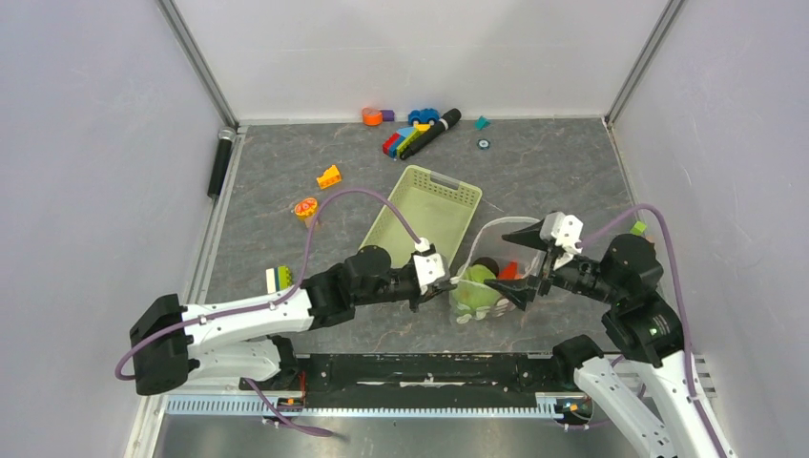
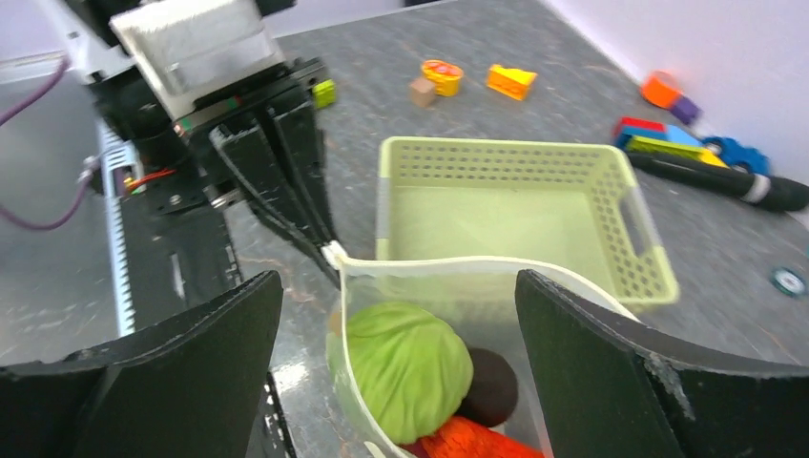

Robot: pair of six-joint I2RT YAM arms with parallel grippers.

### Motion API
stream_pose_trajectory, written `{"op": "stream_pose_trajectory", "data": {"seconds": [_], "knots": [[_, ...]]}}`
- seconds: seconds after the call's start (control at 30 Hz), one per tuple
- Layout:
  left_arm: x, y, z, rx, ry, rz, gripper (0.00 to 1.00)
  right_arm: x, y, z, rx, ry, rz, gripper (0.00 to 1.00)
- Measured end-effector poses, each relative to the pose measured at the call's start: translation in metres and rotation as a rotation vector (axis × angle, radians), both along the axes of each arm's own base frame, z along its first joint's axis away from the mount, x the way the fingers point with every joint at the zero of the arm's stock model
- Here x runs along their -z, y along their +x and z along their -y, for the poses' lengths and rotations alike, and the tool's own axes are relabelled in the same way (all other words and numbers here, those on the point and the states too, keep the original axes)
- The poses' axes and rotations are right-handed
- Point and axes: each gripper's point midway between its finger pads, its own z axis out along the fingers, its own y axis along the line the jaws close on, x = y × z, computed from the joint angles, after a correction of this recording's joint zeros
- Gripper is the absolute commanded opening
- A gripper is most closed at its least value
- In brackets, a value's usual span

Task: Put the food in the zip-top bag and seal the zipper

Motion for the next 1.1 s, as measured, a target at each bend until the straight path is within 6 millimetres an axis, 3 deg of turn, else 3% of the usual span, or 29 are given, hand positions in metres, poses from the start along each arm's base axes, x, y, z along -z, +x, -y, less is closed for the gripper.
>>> {"op": "stream_pose_trajectory", "data": {"seconds": [0.27, 0.63, 0.77, 1.1], "knots": [[-0.022, -0.007, 0.014, 0.101, -0.011, 0.033, 0.02, 0.029, -0.011, -0.028, -0.223, -0.019, -0.068, 0.97], [-0.016, -0.025, 0.015, 0.24, 0.064, 0.051, 0.02, 0.032, -0.032, -0.052, -0.425, -0.03, -0.039, 0.94], [-0.014, -0.026, 0.014, 0.248, 0.078, 0.048, 0.02, 0.042, -0.032, -0.059, -0.461, -0.055, -0.061, 0.92], [-0.011, -0.023, 0.013, 0.232, 0.091, 0.046, 0.02, 0.07, -0.035, -0.062, -0.483, -0.156, -0.082, 0.76]]}}
